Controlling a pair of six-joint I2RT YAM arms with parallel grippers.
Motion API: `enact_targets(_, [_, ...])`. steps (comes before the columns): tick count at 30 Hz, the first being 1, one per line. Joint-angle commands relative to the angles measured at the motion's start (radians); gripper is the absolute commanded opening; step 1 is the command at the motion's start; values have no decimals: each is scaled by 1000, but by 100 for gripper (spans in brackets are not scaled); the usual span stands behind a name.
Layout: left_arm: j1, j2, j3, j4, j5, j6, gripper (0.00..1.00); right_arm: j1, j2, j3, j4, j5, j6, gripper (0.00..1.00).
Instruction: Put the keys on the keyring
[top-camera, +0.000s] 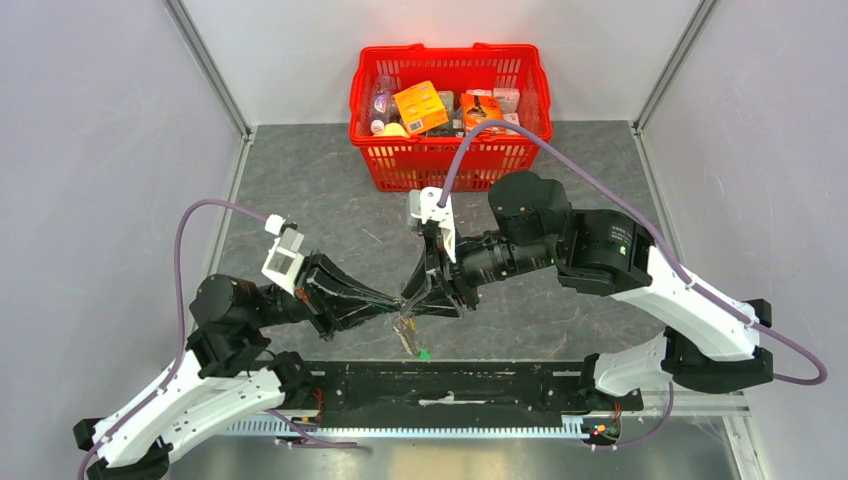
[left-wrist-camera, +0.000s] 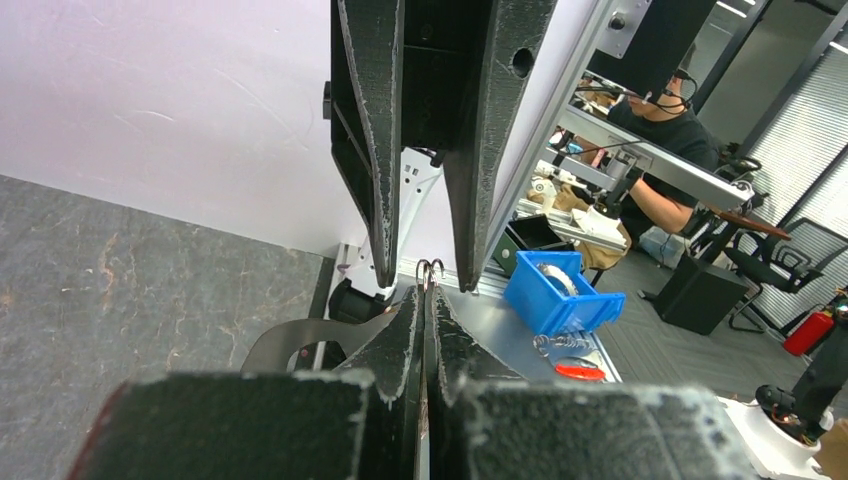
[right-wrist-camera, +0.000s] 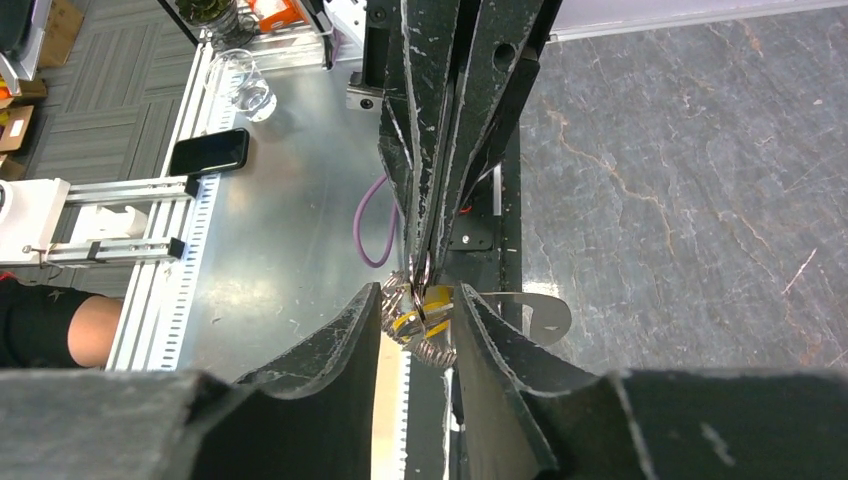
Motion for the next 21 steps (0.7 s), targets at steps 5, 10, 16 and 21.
enact_targets(5, [1, -26, 1, 76, -27, -32, 2, -3, -24, -6, 44, -28, -9, 34])
enact_targets(10, [1, -25, -6, 87, -29, -37, 2, -4, -34, -34, 91, -32, 15, 28])
enact_targets(16, [1, -27, -11, 96, -30, -38, 2, -4, -48, -62, 155, -33, 37, 26])
enact_targets(21, [1, -31, -11, 95, -35, -37, 2, -3, -50, -70, 164, -40, 39, 22])
